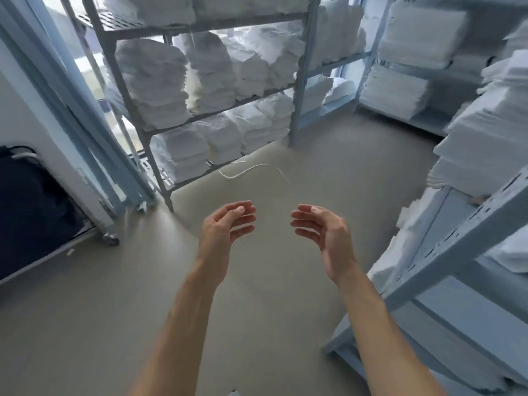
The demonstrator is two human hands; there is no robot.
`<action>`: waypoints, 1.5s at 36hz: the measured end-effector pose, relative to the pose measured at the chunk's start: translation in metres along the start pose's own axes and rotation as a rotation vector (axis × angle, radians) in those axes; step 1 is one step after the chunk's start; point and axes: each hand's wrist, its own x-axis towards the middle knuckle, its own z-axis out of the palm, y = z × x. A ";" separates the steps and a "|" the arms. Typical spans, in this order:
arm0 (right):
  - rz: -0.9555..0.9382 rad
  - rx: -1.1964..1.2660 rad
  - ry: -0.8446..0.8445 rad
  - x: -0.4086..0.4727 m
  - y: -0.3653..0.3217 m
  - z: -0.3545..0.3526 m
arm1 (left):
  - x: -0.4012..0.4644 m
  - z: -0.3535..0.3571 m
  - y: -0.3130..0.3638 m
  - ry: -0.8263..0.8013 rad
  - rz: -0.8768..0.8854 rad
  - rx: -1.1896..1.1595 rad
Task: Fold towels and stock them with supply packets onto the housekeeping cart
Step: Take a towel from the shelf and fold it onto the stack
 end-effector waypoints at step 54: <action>-0.290 0.002 1.326 0.498 -0.135 -0.293 | 0.555 0.576 -0.133 -1.551 -0.384 0.283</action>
